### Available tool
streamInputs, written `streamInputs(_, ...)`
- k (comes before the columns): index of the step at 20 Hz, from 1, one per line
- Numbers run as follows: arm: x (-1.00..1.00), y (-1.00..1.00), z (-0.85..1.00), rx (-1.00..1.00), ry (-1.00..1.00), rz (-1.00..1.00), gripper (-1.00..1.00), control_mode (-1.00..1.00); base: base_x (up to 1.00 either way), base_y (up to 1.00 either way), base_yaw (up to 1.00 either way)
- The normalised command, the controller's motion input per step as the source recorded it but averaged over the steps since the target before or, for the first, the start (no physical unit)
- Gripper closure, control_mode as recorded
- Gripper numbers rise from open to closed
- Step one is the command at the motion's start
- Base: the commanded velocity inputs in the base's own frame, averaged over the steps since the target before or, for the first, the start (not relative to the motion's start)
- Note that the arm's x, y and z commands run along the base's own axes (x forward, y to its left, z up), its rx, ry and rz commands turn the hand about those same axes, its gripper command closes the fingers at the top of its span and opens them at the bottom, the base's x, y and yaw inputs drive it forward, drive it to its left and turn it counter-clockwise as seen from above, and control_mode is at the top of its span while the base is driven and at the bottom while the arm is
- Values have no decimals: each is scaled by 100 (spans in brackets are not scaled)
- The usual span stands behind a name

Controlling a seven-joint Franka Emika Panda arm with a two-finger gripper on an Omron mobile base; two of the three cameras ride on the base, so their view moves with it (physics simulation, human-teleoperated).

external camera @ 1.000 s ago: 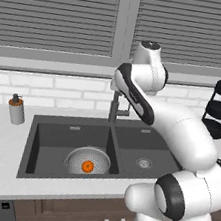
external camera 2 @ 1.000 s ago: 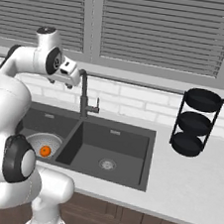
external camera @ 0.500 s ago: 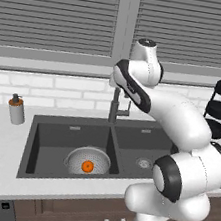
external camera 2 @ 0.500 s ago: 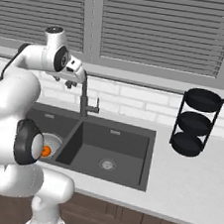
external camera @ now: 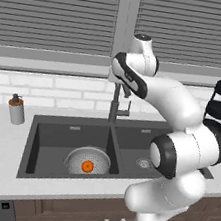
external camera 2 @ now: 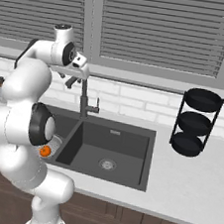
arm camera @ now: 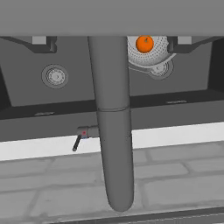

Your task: Put the colander in the sink, put the orange in the colander, and turn on the sink faucet and pour water over the colander.

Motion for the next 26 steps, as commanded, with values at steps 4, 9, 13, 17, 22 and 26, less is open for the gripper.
streamInputs(4,4,0,-18,0,7,0,-100,-100,0,0,0)
streamInputs(9,-37,0,-6,0,1,0,-100,-100,0,0,0)
streamInputs(13,-57,0,-1,0,0,0,-100,-100,0,0,0)
streamInputs(17,-28,0,0,0,0,0,-100,-100,0,0,0)
streamInputs(22,24,0,0,0,6,0,-100,-100,0,0,0)
streamInputs(26,54,0,0,0,11,0,-100,-100,0,0,0)
